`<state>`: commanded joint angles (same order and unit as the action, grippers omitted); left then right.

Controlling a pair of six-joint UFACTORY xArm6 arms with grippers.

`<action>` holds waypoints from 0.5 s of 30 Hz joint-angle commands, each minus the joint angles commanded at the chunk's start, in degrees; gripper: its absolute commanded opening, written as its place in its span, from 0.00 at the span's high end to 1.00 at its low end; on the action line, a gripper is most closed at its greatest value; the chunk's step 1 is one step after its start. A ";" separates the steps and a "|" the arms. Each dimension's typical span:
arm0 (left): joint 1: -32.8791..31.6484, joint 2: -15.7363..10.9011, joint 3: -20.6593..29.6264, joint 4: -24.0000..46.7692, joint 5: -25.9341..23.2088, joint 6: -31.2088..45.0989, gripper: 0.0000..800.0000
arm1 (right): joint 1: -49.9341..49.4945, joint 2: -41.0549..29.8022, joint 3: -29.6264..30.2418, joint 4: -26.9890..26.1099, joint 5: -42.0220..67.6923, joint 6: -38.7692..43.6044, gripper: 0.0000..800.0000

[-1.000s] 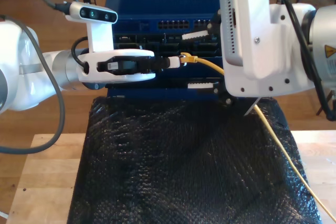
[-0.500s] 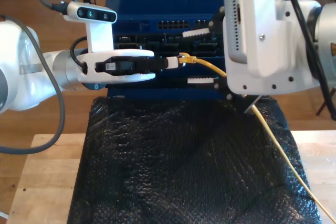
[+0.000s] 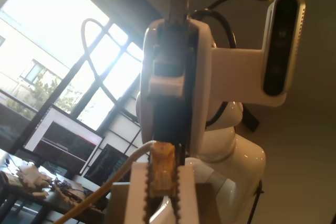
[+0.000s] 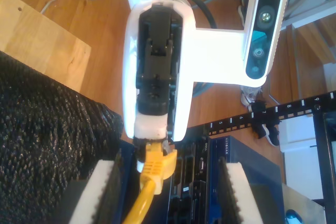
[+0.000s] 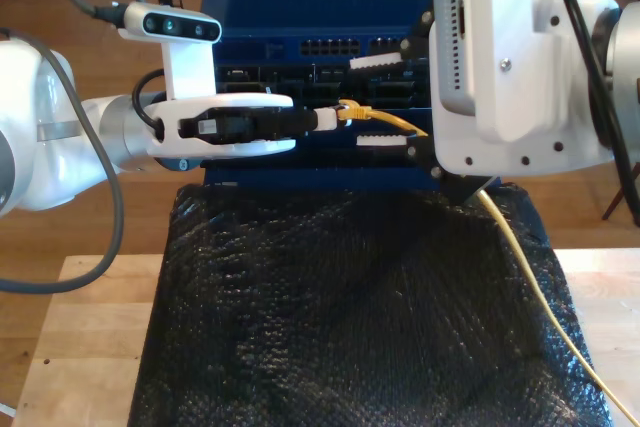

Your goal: Grab the cable and plug it in

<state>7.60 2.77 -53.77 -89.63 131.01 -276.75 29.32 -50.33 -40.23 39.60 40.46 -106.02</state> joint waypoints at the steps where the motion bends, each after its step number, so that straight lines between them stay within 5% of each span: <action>1: 0.00 0.00 0.00 0.00 0.26 0.00 0.96 | 0.00 0.00 0.00 0.00 0.00 0.09 0.47; 15: -0.18 0.00 -0.09 0.00 0.35 0.00 0.95 | 1.32 0.00 0.09 0.00 0.00 0.18 0.56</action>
<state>7.43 2.77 -53.86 -89.63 131.36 -276.75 30.64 -50.33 -40.14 39.60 40.46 -105.85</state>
